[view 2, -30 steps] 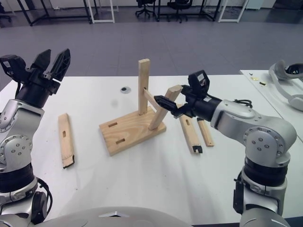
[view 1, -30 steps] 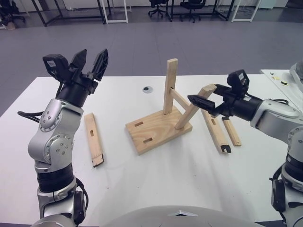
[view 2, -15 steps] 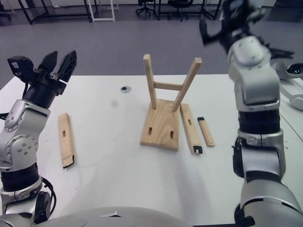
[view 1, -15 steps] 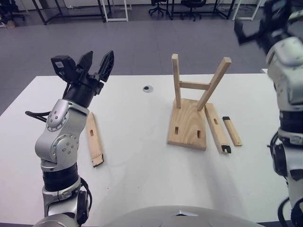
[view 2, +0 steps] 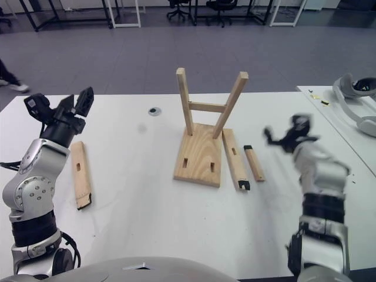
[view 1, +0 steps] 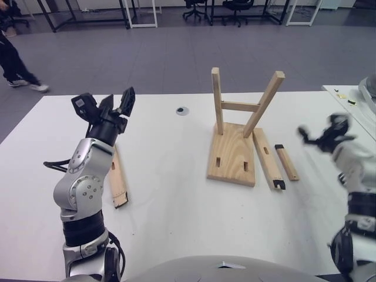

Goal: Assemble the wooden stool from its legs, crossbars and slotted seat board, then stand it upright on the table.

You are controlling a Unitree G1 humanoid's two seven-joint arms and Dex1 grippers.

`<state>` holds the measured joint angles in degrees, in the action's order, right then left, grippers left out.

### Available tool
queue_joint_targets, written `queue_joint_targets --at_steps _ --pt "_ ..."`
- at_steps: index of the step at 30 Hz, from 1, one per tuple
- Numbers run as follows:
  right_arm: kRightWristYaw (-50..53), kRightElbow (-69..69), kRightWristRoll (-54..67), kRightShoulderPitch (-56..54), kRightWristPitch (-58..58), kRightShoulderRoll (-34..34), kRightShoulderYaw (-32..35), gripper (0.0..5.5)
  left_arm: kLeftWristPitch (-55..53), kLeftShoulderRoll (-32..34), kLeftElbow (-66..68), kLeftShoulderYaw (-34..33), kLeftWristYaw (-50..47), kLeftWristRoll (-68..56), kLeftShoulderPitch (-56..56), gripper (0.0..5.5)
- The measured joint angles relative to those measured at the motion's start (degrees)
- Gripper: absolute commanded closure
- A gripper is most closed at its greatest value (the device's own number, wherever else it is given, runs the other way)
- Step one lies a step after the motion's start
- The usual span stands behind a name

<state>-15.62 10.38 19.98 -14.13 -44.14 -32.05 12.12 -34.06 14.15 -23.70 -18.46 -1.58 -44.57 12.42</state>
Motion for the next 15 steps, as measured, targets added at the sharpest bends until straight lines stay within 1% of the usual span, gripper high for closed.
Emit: queue_joint_targets --at_steps 3,7,12,13,15 --pt "-3.0 1.2 -1.4 0.4 -0.4 0.1 -3.4 0.11 -1.0 0.1 0.3 0.6 0.0 0.5 -1.0 1.57" --pt "-4.3 5.1 -3.3 -1.3 1.6 0.0 -4.6 0.11 -1.8 0.0 0.3 1.1 -0.6 2.2 -2.5 1.57" --pt "-6.3 5.5 -4.2 -1.0 2.0 -0.5 -5.4 0.91 -1.8 -0.3 0.2 1.2 -0.7 2.6 -2.6 1.57" --pt "-6.7 5.0 -3.9 -0.4 1.5 -0.5 -5.1 1.04 -1.8 -0.4 0.1 1.3 -0.8 2.7 -2.6 1.57" --pt "-6.8 3.2 -1.9 1.0 -1.5 -0.1 -3.1 1.49 -1.9 -0.5 0.0 1.4 -1.2 3.0 -2.7 1.57"
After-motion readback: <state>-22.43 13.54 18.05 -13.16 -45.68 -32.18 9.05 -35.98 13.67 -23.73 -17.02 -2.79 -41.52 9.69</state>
